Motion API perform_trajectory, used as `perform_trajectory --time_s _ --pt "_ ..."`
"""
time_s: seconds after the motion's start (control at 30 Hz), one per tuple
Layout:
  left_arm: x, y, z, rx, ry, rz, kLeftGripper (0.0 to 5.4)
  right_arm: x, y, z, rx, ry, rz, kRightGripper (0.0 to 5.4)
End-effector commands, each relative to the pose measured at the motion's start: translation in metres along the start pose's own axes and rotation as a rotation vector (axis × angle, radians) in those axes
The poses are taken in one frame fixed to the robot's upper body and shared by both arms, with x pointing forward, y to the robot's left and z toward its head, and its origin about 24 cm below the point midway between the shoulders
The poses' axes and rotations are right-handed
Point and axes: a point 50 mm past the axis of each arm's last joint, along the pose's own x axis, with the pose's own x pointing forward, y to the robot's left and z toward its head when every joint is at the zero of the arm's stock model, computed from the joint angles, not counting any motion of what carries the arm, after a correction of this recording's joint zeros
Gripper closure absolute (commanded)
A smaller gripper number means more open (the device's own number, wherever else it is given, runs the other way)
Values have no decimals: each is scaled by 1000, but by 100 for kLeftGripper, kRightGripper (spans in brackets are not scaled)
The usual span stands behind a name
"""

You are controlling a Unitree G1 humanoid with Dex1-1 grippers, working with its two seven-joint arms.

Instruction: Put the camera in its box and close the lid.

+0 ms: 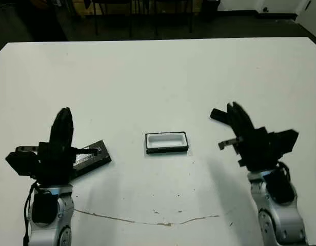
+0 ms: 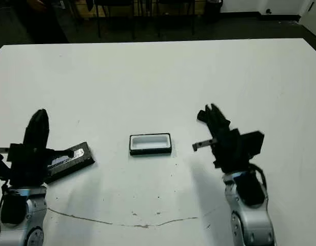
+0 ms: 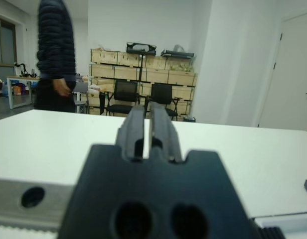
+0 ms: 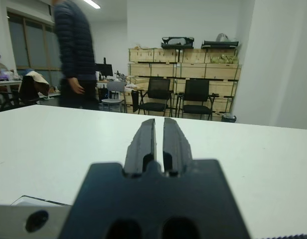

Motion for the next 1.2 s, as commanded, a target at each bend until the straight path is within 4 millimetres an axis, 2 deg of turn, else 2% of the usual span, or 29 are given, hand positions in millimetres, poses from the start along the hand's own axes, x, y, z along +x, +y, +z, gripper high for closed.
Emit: perform_trajectory --time_s 0.03,0.33,0.5,0.63,0.77,0.93,1.03,1.2 --pt "-2 1 -2 2 35 0 538 0 -2 -3 2 27 -5 540" --pt "-4 -1 -3 17 46 -3 538 -3 -7 -3 -1 44 18 540" --pt "-5 0 -4 17 52 -2 538 4 -21 4 -23 40 47 540" --pt "-6 -2 -6 16 55 -3 538 19 -40 18 -100 41 74 540" --pt "-6 -3 -6 11 60 -3 538 41 -61 32 -107 72 140 540" --pt "-6 -4 -6 11 57 -5 538 65 -83 48 -266 224 285 540" --pt "-6 -4 -7 7 57 -7 540 75 -91 53 -323 315 406 509" --pt "-6 -3 -7 14 56 -11 540 83 -96 45 -311 432 594 429"
